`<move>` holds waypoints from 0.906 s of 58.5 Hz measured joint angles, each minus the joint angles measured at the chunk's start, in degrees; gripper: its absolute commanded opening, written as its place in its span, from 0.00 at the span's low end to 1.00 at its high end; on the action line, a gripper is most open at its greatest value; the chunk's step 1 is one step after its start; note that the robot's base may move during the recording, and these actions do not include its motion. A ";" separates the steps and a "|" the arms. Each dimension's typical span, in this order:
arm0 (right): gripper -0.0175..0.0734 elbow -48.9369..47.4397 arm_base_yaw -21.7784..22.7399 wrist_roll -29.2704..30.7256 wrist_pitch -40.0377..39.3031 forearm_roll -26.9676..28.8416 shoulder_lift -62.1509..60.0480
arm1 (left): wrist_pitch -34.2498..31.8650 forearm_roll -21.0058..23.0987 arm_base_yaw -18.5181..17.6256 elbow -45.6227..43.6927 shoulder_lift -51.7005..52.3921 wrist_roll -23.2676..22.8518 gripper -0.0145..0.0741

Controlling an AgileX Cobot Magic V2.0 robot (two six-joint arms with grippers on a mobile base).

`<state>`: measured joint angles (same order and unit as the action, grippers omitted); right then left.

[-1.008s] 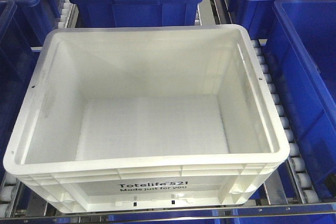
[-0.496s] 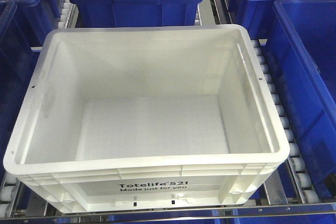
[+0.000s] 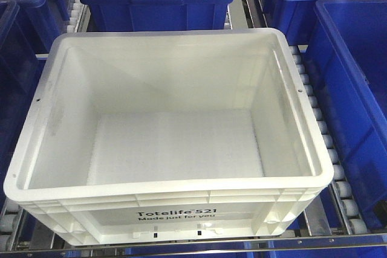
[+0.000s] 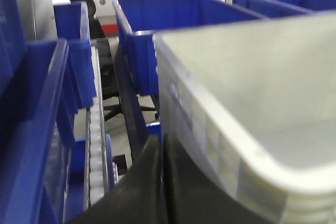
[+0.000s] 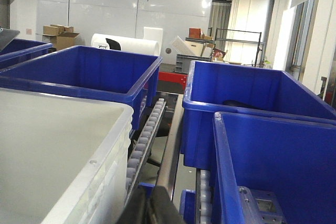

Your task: Move bin from left to right shelf

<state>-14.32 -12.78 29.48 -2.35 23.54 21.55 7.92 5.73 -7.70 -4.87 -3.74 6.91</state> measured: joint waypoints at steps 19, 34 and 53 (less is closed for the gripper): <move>0.18 0.00 0.00 0.00 0.00 0.00 0.00 | -8.34 2.95 0.00 6.34 4.41 0.13 0.16; 0.18 0.00 0.00 0.00 0.00 0.00 0.00 | -8.36 2.99 0.00 6.34 4.41 0.13 0.16; 0.18 0.00 0.00 0.00 0.00 0.00 0.00 | -8.36 2.99 0.00 6.34 4.41 0.29 0.16</move>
<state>-14.32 -12.78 29.48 -2.35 23.54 21.55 -0.44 8.73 -7.70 1.47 0.67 7.20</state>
